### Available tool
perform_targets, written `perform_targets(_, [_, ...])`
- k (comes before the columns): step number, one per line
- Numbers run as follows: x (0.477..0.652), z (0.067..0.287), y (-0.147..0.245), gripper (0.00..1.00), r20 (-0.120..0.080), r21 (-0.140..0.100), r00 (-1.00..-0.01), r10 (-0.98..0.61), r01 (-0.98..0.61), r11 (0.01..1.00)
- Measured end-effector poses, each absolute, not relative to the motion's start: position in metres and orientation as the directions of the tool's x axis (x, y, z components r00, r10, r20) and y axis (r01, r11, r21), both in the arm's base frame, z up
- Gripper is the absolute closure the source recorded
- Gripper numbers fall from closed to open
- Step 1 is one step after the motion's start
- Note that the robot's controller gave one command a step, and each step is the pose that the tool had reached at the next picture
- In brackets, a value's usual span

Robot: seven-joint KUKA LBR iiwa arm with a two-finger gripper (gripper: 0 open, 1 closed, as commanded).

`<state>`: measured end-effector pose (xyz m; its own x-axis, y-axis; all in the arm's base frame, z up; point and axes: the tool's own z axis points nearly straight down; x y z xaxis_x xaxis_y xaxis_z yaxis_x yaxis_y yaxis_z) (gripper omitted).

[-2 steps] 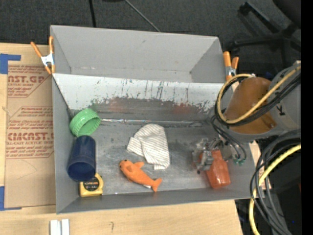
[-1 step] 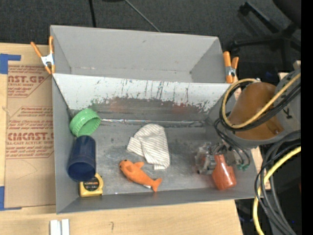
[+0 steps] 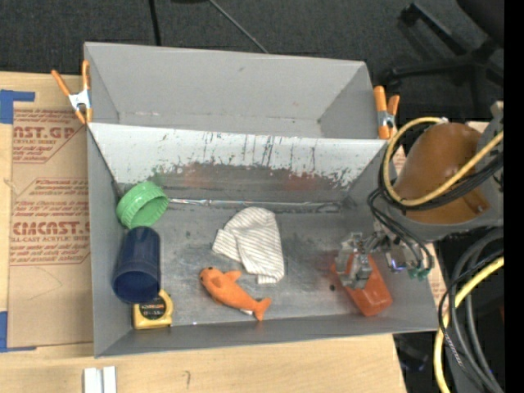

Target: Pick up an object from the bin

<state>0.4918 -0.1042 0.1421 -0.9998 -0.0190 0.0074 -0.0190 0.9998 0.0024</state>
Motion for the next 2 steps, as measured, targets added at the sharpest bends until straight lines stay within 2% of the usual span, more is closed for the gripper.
perform_targets(1, [0.495, 0.192, -0.104, 1.00, -0.003, -0.001, -1.000, -0.023, -0.023, 1.000])
perform_targets(2, [0.505, 0.212, -0.121, 0.00, -0.002, -0.001, -0.999, -0.049, -0.049, 0.999])
